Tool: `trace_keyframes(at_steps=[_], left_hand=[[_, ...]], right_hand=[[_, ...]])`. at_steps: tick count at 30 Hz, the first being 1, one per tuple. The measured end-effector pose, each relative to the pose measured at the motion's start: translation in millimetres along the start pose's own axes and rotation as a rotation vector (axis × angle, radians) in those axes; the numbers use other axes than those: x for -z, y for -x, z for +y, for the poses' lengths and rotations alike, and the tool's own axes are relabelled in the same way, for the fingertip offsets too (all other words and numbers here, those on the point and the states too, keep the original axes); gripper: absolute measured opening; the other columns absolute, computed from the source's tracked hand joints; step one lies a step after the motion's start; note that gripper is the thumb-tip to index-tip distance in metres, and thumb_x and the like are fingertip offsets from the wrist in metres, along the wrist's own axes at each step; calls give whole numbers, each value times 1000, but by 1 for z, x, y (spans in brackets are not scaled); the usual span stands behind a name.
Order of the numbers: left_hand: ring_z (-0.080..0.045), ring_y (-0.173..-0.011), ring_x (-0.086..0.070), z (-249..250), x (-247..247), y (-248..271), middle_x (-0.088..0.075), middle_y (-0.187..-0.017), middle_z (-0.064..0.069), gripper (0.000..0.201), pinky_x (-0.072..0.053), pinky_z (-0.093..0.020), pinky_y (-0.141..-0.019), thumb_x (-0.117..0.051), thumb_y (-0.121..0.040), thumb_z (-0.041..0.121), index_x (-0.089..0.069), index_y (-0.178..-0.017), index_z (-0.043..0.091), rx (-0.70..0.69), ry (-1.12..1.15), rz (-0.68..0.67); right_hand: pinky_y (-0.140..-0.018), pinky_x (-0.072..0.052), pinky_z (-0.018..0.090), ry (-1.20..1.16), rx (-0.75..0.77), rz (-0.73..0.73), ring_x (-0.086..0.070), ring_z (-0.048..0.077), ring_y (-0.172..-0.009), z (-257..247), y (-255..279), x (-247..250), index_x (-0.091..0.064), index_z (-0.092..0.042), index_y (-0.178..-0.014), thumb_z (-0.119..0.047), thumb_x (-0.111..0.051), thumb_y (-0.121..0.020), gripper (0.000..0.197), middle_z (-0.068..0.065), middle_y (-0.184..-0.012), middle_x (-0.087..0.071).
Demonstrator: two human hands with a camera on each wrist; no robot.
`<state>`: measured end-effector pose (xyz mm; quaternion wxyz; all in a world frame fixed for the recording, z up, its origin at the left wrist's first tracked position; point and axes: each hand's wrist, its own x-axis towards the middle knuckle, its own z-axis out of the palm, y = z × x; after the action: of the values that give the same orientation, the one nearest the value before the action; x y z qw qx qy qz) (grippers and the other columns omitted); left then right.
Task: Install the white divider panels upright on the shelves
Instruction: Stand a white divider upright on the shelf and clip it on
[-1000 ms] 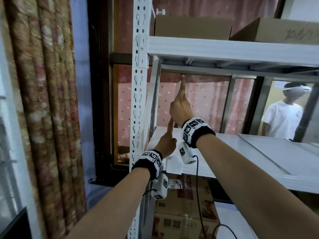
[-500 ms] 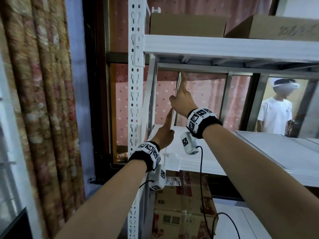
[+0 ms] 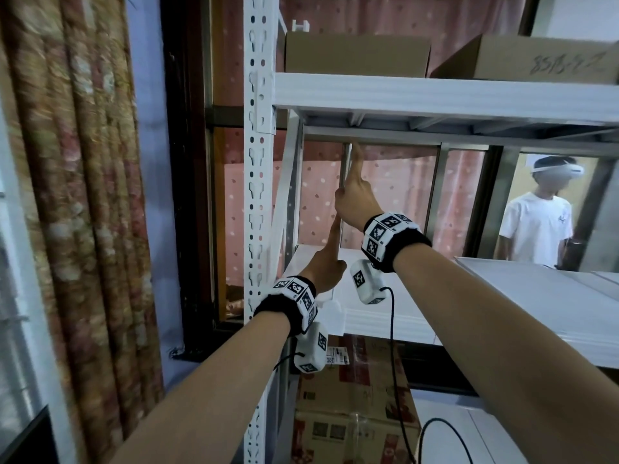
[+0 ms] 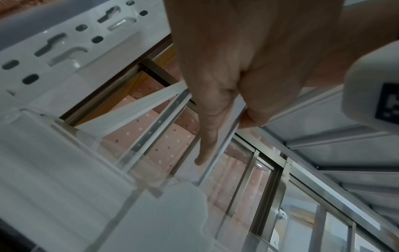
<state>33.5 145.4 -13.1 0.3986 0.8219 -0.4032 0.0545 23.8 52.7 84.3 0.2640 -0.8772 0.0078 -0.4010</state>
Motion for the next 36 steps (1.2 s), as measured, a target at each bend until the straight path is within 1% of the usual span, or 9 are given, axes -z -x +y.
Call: trace_keyframes(at_steps=[5,9,13,18,22,26,29,33,36], left_hand=[[-21,-52,-50,0,-2,-2,-57,-78,-15,91,-37,-20,-48,-41,-91,-5,19,-152,27,5,11,21],[-19,-49,-47,-3,-3,-3,-47,-59,-6,92,-34,-21,-46,-42,-91,-5,19,-152,27,15,-4,38],[-21,-50,-48,-4,-6,-6,-49,-59,-10,92,-35,-21,-45,-43,-92,-4,20,-151,28,30,-19,48],[-17,-47,-45,-4,-8,-5,-47,-57,-7,92,-32,-14,-41,-41,-92,-5,20,-151,29,58,-18,74],[-14,-45,-41,-2,-9,-3,-44,-55,-5,88,-29,-14,-36,-43,-93,-4,17,-152,23,43,-75,65],[-15,-46,-43,-3,-10,-1,-43,-55,-5,86,-33,-10,-37,-45,-94,-3,15,-152,18,11,-125,80],[-28,-62,-57,-7,-15,-6,-51,-63,-9,87,-42,-22,-56,-44,-95,0,18,-152,20,33,-79,55],[-15,-51,-46,-19,-24,-5,-48,-60,-4,83,-38,-20,-49,-45,-98,6,18,-151,15,62,-117,53],[-18,-56,-51,-28,-30,-5,-59,-76,-16,87,-48,-29,-53,-48,-97,9,19,-151,14,68,-70,23]], right_hand=[[-59,-41,31,-22,-5,-5,-47,22,-52,2,-3,-4,13,-15,-153,10,-41,-87,89,6,-62,-48],[-59,-39,30,-14,-7,-11,-46,21,-52,2,-5,-6,13,-14,-153,10,-43,-86,91,10,-66,-50],[-57,-39,30,-9,-2,-3,-45,23,-52,2,-8,-8,10,-15,-153,10,-42,-85,89,7,-62,-46],[-69,-46,33,6,25,16,-52,30,-66,1,-10,-11,5,-14,-153,0,-47,-94,80,14,-78,-51],[-60,-42,33,70,8,19,-53,34,-65,6,-14,-15,11,-5,-152,12,-43,-81,91,19,-76,-53],[-58,-39,32,89,14,33,-52,33,-62,11,-12,-19,15,-6,-151,13,-42,-79,94,16,-73,-52],[-58,-38,32,102,5,43,-49,29,-59,10,-11,-19,17,-7,-151,14,-41,-80,95,11,-69,-49],[-57,-47,37,129,30,28,-53,32,-59,5,-1,-24,17,-6,-152,15,-42,-80,95,10,-65,-48],[-53,-45,36,96,48,23,-53,33,-56,5,7,-31,15,-9,-153,16,-41,-78,96,11,-63,-51]])
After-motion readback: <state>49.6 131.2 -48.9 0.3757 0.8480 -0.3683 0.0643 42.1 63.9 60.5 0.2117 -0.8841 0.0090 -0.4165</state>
